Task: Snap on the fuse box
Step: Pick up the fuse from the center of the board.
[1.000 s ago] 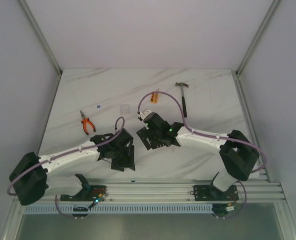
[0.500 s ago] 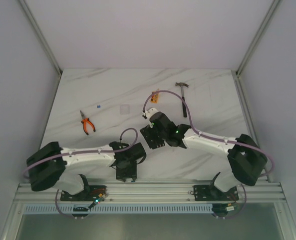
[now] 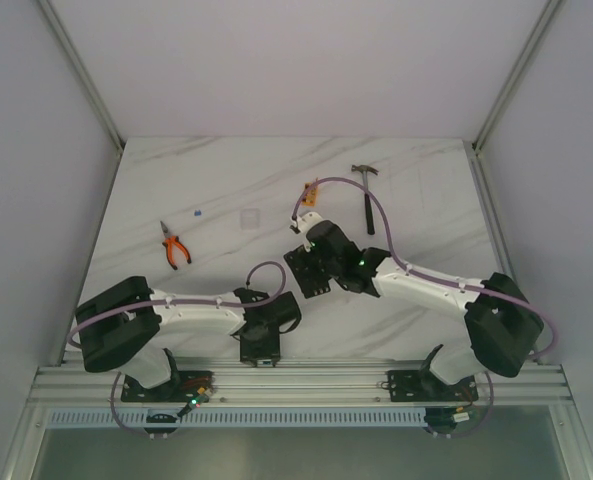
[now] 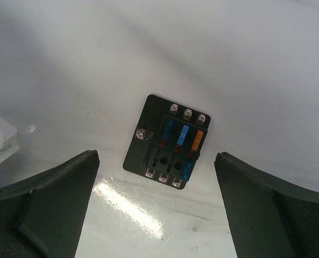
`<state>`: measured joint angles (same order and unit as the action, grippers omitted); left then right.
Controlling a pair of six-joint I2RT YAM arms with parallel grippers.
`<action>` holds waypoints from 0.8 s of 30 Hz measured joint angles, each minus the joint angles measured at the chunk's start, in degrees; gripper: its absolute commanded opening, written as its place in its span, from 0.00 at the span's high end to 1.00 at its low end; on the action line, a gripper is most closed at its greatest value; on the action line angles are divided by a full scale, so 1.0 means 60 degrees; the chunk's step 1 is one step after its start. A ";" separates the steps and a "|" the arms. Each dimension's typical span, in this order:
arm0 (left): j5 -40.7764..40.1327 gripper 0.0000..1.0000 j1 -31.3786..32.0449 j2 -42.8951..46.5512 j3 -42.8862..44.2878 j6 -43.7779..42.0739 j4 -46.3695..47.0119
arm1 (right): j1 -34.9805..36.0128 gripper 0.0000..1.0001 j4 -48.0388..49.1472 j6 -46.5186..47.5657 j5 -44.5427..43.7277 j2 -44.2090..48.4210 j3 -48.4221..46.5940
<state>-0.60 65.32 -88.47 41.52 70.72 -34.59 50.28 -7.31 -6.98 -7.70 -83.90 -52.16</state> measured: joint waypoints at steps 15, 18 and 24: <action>0.0168 0.76 -0.0040 -0.0055 -0.0022 -0.0186 -0.0204 | -0.0142 0.03 0.0069 -0.0004 0.0146 0.0000 0.0011; 0.0146 0.83 -0.0033 -0.0058 0.0007 -0.0186 -0.0233 | -0.0142 0.03 0.0073 -0.0004 0.0146 0.0000 0.0011; 0.0051 0.96 -0.0011 -0.0055 0.0124 -0.0146 -0.0346 | -0.0160 0.03 0.0117 -0.0004 0.0146 0.0000 0.0036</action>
<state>-0.30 65.25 -88.79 42.26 69.84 -36.67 49.32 -6.61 -7.01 -6.83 -83.90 -51.94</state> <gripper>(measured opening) 0.253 0.970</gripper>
